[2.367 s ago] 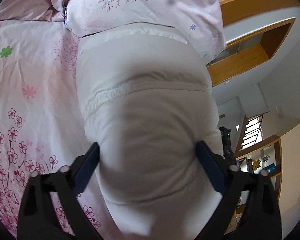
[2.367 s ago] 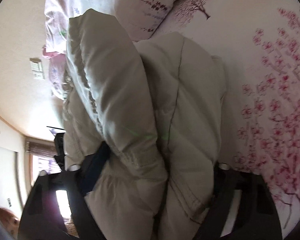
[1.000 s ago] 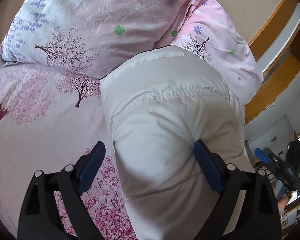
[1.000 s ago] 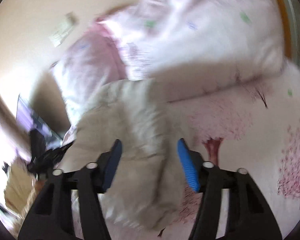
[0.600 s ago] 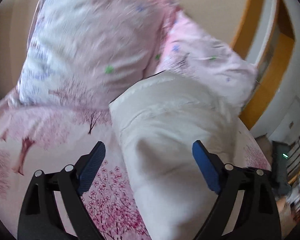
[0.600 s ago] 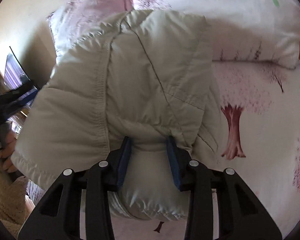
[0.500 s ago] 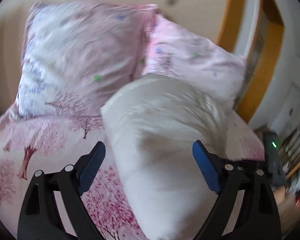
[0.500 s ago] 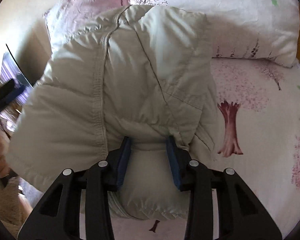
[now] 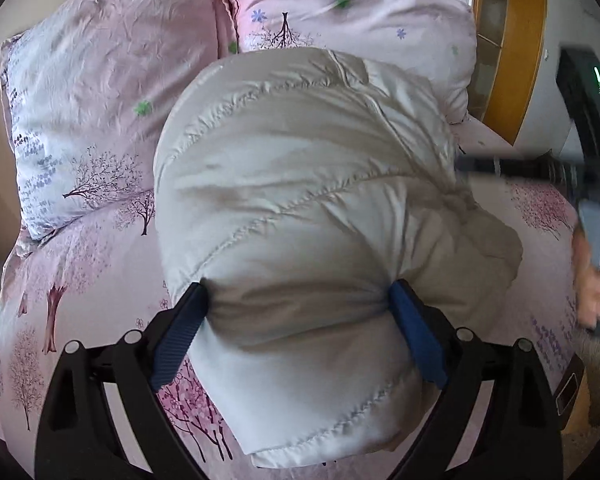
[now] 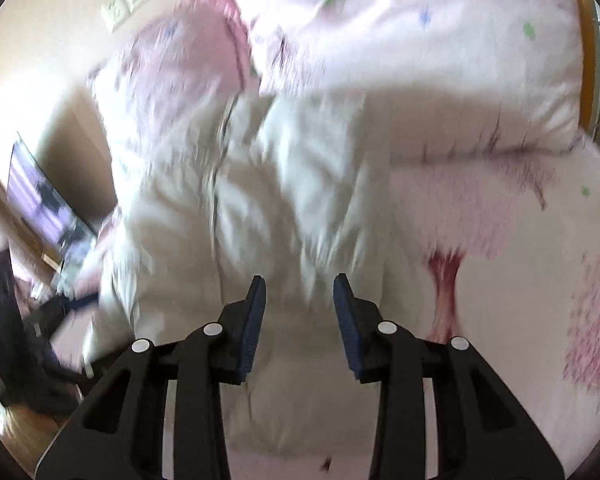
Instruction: Fold large clothes
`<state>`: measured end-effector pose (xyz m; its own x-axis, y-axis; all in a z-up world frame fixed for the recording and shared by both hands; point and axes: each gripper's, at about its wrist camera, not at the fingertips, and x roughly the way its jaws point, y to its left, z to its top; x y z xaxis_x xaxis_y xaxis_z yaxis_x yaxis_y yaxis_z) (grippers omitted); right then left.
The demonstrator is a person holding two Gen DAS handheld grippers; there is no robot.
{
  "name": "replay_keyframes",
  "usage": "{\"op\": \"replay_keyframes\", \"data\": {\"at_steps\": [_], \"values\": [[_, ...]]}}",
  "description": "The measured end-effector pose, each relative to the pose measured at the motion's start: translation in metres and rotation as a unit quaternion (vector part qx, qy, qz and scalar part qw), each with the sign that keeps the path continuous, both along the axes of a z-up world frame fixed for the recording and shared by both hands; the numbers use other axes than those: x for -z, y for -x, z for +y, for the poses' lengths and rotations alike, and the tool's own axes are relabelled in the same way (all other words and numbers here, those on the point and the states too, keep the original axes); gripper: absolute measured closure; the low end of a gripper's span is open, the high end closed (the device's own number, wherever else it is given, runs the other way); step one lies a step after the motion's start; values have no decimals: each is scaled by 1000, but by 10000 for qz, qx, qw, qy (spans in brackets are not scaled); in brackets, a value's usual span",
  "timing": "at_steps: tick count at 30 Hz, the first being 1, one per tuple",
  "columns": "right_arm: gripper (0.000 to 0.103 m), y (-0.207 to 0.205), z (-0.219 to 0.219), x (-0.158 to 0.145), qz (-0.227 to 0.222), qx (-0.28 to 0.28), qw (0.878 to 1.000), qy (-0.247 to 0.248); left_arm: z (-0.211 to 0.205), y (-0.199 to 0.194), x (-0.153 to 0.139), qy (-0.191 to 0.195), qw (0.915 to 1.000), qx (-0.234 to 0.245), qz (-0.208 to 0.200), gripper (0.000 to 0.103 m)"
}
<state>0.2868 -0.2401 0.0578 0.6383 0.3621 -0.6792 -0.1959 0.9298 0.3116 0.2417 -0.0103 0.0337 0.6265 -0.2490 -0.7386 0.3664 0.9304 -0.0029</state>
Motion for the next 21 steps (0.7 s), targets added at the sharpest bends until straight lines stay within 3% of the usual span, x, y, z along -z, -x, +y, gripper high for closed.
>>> {"op": "replay_keyframes", "data": {"at_steps": [2, 5, 11, 14, 17, 21], "values": [[65, -17, 5, 0, 97, -56, 9999, 115, -3, -1, 2, -58, 10000, -2, -4, 10], [65, -44, 19, 28, 566, -32, 9953, 779, -6, -4, 3, -59, 10000, 58, -32, 7], [65, -67, 1, 53, 891, 97, 9954, 351, -23, -12, 5, -189, 9994, 3, -275, 2], [65, -53, -4, 39, 756, 270, 9960, 403, -18, -5, 0, -101, 9991, -102, -392, 2], [65, -7, -10, 16, 335, 87, 9994, 55, -8, 9, -9, -26, 9986, -219, -476, 2], [65, 43, -6, 6, -34, -101, 9998, 164, -2, 31, -20, -106, 9965, -277, -782, 2]]}}
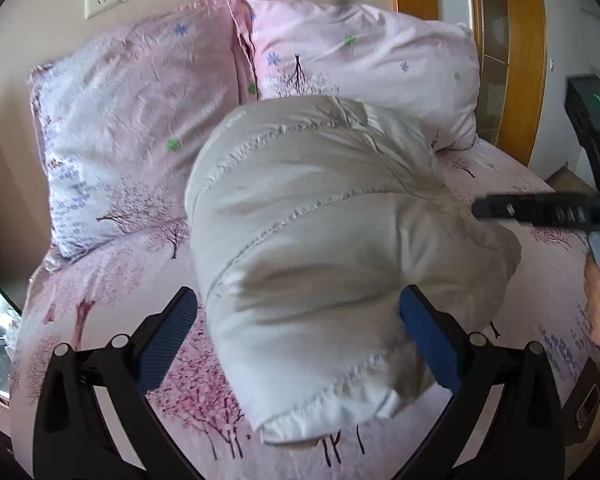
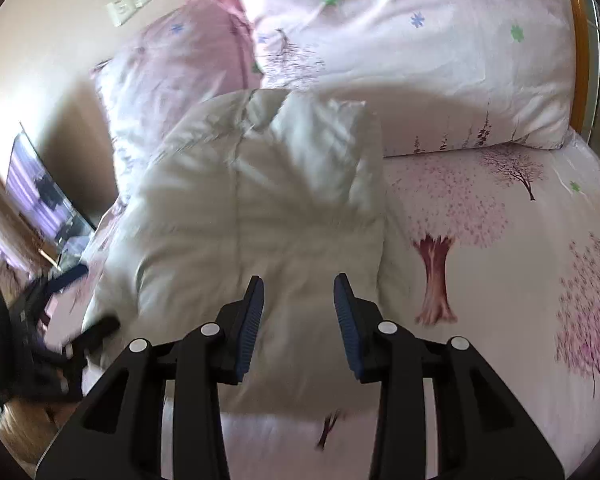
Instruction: Fold large clothes
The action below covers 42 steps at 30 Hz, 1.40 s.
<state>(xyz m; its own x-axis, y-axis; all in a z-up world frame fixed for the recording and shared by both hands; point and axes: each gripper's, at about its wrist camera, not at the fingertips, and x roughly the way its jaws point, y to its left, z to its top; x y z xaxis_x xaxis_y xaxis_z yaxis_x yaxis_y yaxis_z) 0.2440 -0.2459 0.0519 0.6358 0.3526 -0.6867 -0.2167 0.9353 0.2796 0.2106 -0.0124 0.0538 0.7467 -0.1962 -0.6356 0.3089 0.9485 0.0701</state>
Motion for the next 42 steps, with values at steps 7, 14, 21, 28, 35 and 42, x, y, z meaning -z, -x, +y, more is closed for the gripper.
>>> {"op": "replay_keyframes", "data": {"at_steps": [7, 14, 21, 28, 35, 42], "values": [[62, -15, 20, 43, 380, 21, 9962, 789, -11, -20, 25, 118, 9987, 48, 496, 2], [48, -17, 21, 45, 437, 324, 9957, 753, -15, -14, 24, 58, 9995, -184, 250, 2], [1, 58, 7, 2, -594, 838, 9925, 666, 5, 46, 3, -241, 9947, -880, -472, 2], [1, 95, 8, 1, -703, 930, 9905, 735, 20, 85, 16, 52, 9940, -1090, -75, 2], [1, 118, 23, 10, -740, 1031, 9852, 1152, 31, 102, 28, 242, 9898, -1381, 240, 2], [1, 131, 31, 24, -538, 1092, 9855, 1182, 27, 108, 37, 162, 9886, -1412, 504, 2]]}}
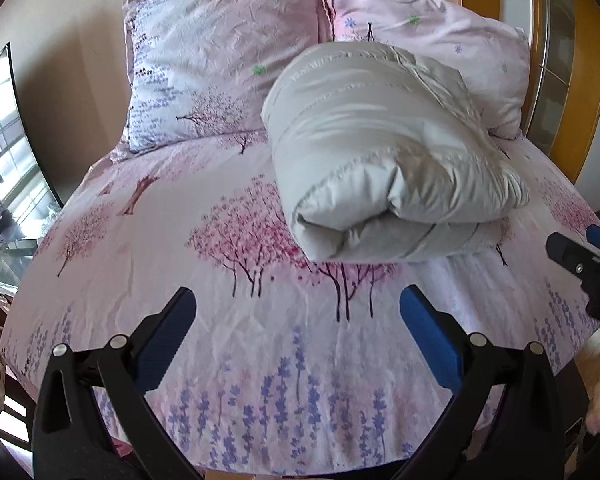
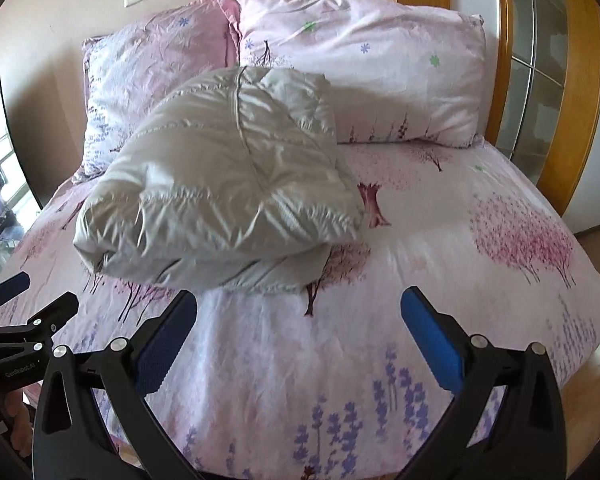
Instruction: Fold large clothes
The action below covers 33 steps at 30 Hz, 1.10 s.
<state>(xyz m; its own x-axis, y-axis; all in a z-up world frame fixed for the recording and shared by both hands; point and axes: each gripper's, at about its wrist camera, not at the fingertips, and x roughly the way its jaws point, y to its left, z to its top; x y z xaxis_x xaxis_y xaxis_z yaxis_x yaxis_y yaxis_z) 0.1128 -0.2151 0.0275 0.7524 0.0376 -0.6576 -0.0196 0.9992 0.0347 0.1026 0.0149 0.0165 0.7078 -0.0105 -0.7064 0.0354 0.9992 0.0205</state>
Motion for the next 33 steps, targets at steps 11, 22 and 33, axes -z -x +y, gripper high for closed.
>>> {"op": "replay_keyframes", "data": {"at_steps": [11, 22, 33], "values": [[1, 4, 9, 15, 706, -99, 9973, 181, 0, 3, 16, -7, 9985, -87, 542, 2], [1, 6, 19, 20, 1071, -306, 9925, 513, -4, 4, 20, -126, 9960, 0, 883, 2], [1, 3, 16, 23, 1267, -258, 9905, 477, -1, 0, 22, -56, 9943, -32, 1066, 2]]}}
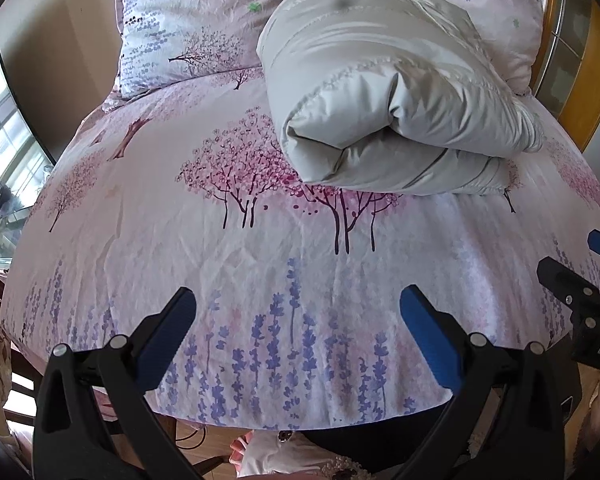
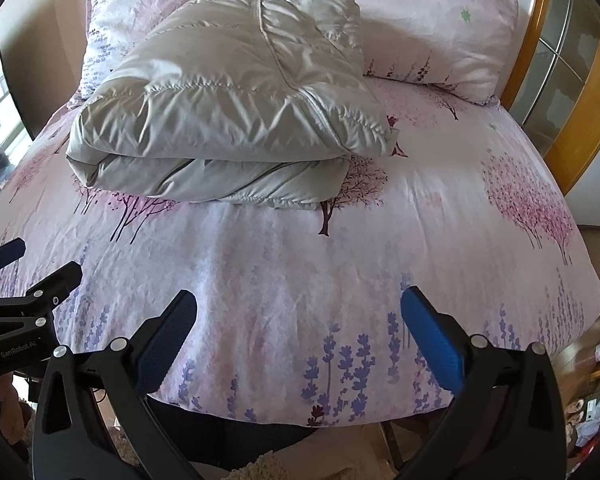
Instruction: Fold large clothes
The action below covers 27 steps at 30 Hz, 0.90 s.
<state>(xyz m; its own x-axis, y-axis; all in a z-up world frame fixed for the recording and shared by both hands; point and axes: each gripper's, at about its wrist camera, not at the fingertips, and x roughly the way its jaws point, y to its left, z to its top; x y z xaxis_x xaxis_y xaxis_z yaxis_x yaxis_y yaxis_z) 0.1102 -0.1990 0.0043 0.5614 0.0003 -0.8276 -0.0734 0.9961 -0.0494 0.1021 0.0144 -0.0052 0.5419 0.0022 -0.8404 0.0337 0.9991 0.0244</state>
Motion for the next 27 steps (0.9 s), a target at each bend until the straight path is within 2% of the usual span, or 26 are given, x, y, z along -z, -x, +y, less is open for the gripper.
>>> {"op": "replay_keyframes", "data": {"at_steps": [27], "values": [[1, -5, -1, 7, 122, 91, 9999, -40, 0, -6, 4, 22, 9999, -14, 100, 2]]}}
